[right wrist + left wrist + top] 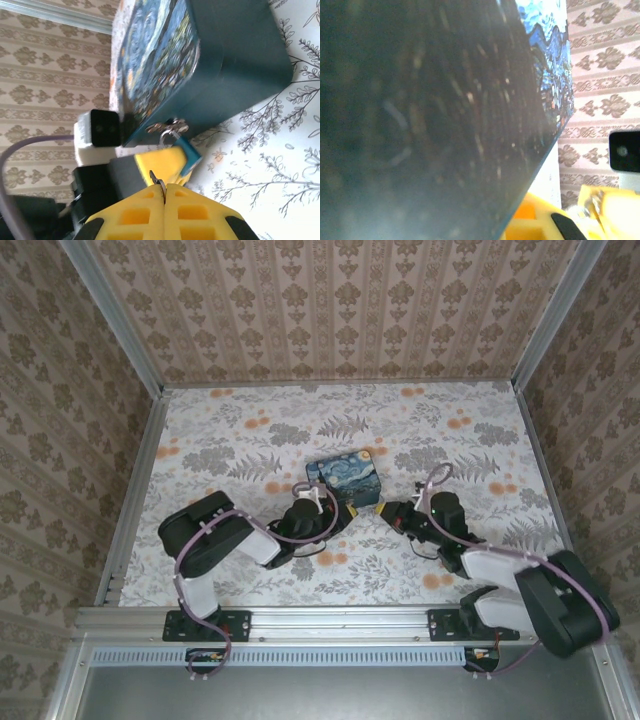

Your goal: Unlock the padlock with the key

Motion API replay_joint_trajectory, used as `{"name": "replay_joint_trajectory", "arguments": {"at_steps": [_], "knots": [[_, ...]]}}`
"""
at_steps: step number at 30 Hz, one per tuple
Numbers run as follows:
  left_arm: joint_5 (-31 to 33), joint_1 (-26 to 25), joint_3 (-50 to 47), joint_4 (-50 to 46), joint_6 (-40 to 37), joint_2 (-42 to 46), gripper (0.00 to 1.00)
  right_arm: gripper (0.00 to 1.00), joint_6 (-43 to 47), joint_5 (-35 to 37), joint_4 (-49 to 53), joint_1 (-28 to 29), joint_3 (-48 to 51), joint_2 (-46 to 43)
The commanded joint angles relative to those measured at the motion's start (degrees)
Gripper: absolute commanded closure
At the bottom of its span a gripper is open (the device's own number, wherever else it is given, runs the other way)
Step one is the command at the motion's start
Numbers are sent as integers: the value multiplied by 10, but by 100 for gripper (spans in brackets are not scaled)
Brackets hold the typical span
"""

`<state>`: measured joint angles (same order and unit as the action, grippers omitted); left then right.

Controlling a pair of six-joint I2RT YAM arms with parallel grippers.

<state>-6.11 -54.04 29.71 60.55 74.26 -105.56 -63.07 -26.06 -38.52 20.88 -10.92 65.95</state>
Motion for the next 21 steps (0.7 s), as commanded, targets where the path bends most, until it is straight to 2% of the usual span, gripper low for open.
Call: {"name": "replay_joint_trajectory", "arguments": {"at_steps": [1,5,9,21], "knots": [[8,-5,12,60,57,-30,100,100,-31,44,87,5,18,-84],[27,-9,14,75,70,-38,100,100,-84,93,133,17,41,-154],[47,-12,14,73,79,-37,100,100,-121,122,134,26,49,-161],[98,-25,12,84,108,-43,100,100,-171,152,-35,68,10,29]]}}
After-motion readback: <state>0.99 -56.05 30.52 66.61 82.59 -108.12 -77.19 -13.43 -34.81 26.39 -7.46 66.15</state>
